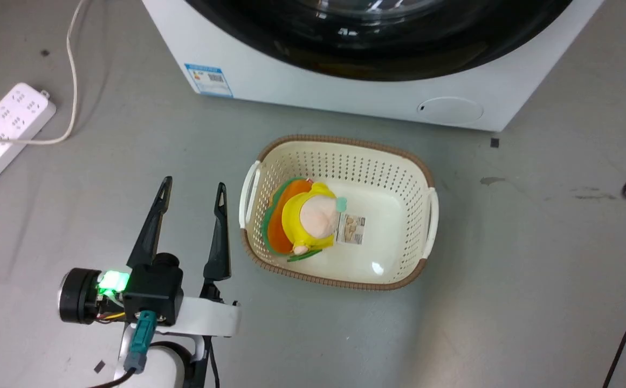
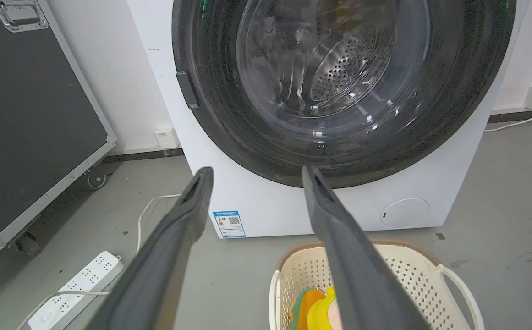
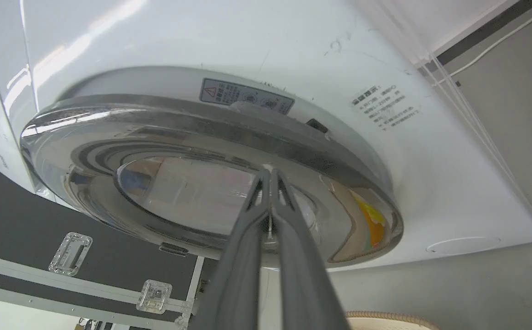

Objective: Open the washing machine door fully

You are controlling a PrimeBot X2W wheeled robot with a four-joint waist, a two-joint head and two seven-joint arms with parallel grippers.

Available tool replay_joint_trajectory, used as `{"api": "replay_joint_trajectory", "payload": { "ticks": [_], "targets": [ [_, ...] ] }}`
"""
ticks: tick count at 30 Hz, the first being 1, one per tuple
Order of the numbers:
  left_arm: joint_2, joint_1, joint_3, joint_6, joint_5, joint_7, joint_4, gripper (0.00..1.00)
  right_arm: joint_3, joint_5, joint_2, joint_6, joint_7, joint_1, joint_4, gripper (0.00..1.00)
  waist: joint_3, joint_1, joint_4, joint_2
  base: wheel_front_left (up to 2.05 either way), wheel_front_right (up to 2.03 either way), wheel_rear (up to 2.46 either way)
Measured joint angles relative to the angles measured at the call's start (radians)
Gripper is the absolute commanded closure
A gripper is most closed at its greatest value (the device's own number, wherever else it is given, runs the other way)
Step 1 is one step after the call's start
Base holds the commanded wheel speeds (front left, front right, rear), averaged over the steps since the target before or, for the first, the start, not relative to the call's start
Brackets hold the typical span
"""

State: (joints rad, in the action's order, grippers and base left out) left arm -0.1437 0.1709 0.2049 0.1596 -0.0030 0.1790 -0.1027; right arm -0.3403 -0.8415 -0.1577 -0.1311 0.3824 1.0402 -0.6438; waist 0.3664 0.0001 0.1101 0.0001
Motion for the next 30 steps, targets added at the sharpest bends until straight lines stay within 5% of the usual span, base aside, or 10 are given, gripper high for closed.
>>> {"api": "replay_joint_trajectory", "payload": {
  "ticks": [24, 30],
  "targets": [
    [-0.003, 0.065, 0.070, 0.049, 0.000, 0.050, -0.020, 0.00, -0.104, -0.065, -0.181, 0.002, 0.172, 0.454, -0.484, 1.00, 0.139, 0.0000, 0.081, 0.0000, 0.00, 0.00, 0.00],
    [-0.006, 0.080, 0.087, 0.067, 0.000, 0.069, -0.023, 0.00, -0.127, -0.095, -0.222, 0.002, 0.336, 0.508, -0.583, 1.00, 0.147, 0.0000, 0.097, 0.0000, 0.00, 0.00, 0.00]
  ]
}}
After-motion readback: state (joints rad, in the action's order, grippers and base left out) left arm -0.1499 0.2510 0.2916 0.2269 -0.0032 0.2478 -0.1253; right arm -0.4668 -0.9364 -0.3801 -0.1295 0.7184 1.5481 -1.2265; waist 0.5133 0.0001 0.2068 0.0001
